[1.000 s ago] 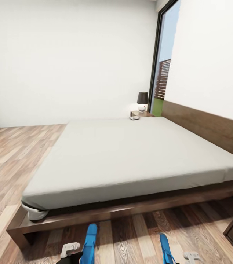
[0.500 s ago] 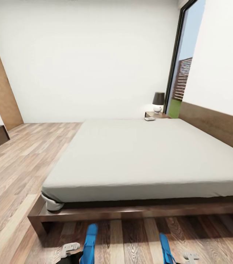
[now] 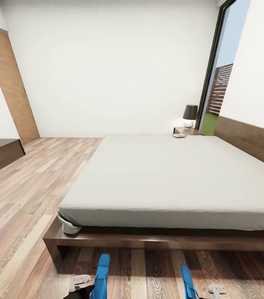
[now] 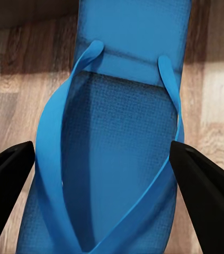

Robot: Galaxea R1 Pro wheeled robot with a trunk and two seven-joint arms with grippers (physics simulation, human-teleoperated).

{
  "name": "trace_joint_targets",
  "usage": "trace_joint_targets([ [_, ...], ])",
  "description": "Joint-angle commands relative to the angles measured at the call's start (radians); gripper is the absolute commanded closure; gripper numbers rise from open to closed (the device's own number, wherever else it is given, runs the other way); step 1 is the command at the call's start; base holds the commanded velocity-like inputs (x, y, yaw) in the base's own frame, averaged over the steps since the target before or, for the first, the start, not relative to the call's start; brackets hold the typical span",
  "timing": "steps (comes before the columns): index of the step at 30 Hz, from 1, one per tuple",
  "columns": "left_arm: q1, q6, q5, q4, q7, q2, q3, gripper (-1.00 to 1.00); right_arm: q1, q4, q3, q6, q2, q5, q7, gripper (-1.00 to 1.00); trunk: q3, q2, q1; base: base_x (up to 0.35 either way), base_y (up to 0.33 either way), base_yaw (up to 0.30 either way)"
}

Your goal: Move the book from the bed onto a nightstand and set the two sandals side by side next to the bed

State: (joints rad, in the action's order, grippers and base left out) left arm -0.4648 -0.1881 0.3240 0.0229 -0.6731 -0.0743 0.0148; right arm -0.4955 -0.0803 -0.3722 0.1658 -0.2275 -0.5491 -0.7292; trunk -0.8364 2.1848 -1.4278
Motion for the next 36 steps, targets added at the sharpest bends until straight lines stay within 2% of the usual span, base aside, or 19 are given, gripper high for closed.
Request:
trace_joint_targets([
  [1, 0.000, -0.008, 0.000, -0.001, 0.003, 0.000, 0.002, 1.00, -0.002, -0.004, -0.008, 0.008, 0.000, -0.006, -0.004, 1.00, -0.001, 0.000, 0.000, 0.000, 0.000, 0.003],
  [11, -0.001, -0.008, 0.000, -0.001, 0.003, 0.000, 0.002, 1.00, -0.002, -0.004, -0.008, 0.009, 0.000, -0.008, -0.005, 1.00, -0.001, 0.000, 0.000, 0.000, 0.000, 0.000],
  [15, 0.022, -0.010, 0.015, -0.014, -0.018, 0.006, 0.007, 1.00, -0.006, -0.005, -0.011, 0.006, 0.007, 0.006, -0.004, 1.00, -0.001, 0.000, 0.000, 0.000, 0.000, 0.000],
  [25, 0.024, -0.007, 0.026, 0.040, -0.015, 0.007, 0.006, 1.00, -0.005, -0.001, -0.011, 0.004, 0.004, -0.006, -0.009, 1.00, -0.001, 0.000, 0.000, 0.000, 0.000, 0.000],
  [36, 0.024, -0.007, 0.026, 0.042, -0.014, 0.007, 0.005, 1.00, -0.006, -0.001, -0.012, 0.004, 0.004, -0.006, -0.009, 1.00, -0.001, 0.000, 0.000, 0.000, 0.000, 0.000],
])
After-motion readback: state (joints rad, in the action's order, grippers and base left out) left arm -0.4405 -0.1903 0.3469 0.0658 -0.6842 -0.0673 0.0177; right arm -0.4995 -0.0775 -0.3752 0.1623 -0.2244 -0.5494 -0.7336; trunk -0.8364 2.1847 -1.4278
